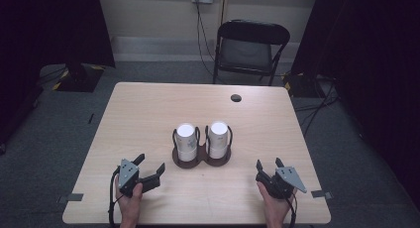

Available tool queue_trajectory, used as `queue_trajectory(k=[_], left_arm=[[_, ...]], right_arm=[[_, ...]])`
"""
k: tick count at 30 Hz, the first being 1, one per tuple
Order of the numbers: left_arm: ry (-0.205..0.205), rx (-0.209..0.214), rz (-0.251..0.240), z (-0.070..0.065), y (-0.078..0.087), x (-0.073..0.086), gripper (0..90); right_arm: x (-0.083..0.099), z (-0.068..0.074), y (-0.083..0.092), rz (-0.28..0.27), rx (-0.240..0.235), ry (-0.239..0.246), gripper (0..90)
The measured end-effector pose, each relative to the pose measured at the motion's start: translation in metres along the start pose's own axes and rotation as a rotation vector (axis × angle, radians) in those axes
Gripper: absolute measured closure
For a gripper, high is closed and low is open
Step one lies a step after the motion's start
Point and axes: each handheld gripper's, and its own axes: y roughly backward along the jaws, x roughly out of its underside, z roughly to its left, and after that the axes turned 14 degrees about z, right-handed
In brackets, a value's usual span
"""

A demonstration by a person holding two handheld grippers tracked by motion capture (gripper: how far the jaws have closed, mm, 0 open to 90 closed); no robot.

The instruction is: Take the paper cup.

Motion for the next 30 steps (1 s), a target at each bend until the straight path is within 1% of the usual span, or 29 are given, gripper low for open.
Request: queue_trajectory(k=[1, 2, 5, 6, 11, 12, 13, 14, 15, 18, 19, 20, 21, 23, 24, 25, 26, 27, 30], left_arm=[[0.000, 0.000, 0.000, 0.000, 0.000, 0.000, 16.1], [0.002, -0.002, 0.002, 0.000, 0.000, 0.000, 16.2], [0.008, -0.008, 0.007, 0.000, -0.001, 0.000, 16.6], [0.006, -0.012, 0.010, 0.000, -0.001, -0.001, 16.6], [0.008, -0.016, 0.011, 0.000, -0.001, -0.001, 16.8], [0.008, -0.018, 0.011, 0.000, -0.001, -0.001, 17.1], [0.008, -0.018, 0.011, 0.000, -0.001, -0.001, 17.1], [0.005, -0.018, 0.012, 0.000, -0.001, -0.001, 17.1], [0.005, -0.018, 0.012, 0.000, -0.001, -0.001, 17.1], [0.007, -0.020, 0.013, 0.000, -0.001, -0.001, 17.1], [0.007, -0.020, 0.013, 0.000, -0.001, -0.001, 17.1], [0.002, -0.023, 0.009, -0.001, -0.001, -0.001, 17.1], [0.002, -0.023, 0.009, -0.001, -0.001, -0.001, 17.1], [-0.001, -0.025, 0.008, -0.001, -0.001, -0.001, 17.1], [0.000, -0.025, 0.012, -0.001, -0.001, -0.001, 17.1], [0.000, -0.025, 0.012, -0.001, -0.001, -0.001, 17.1], [0.003, -0.026, 0.012, -0.001, -0.001, -0.001, 17.1], [0.003, -0.026, 0.012, -0.001, -0.001, -0.001, 17.1], [0.002, -0.023, 0.010, -0.001, -0.001, -0.001, 17.1]], right_arm=[[0.000, 0.000, 0.000, 0.000, 0.000, 0.000, 28.3], [-0.001, -0.002, -0.001, 0.012, -0.014, -0.012, 28.2], [-0.002, -0.003, -0.002, 0.025, -0.026, -0.015, 28.0], [-0.002, -0.001, -0.002, 0.027, -0.025, -0.004, 29.9], [-0.002, 0.000, -0.003, 0.037, -0.039, 0.012, 30.5], [-0.002, 0.000, -0.003, 0.038, -0.049, 0.011, 30.7], [-0.002, 0.000, -0.003, 0.038, -0.049, 0.011, 30.7], [-0.002, -0.001, -0.003, 0.047, -0.065, 0.015, 31.1], [-0.002, 0.000, -0.003, 0.048, -0.067, 0.017, 31.4], [-0.003, 0.000, -0.004, 0.058, -0.092, 0.019, 31.3], [-0.003, 0.000, -0.004, 0.058, -0.092, 0.019, 31.3], [-0.003, -0.002, -0.003, 0.061, -0.115, 0.014, 31.3], [-0.003, -0.002, -0.003, 0.061, -0.115, 0.014, 31.3], [-0.005, -0.002, -0.003, 0.059, -0.136, 0.009, 32.2], [-0.007, 0.000, -0.001, 0.051, -0.156, 0.008, 32.1], [-0.007, 0.000, -0.001, 0.051, -0.156, 0.008, 32.1], [-0.012, 0.004, 0.001, 0.039, -0.184, 0.017, 31.6], [-0.012, 0.004, 0.001, 0.039, -0.184, 0.017, 31.6], [-0.020, 0.012, 0.004, 0.010, -0.232, 0.036, 34.5]])
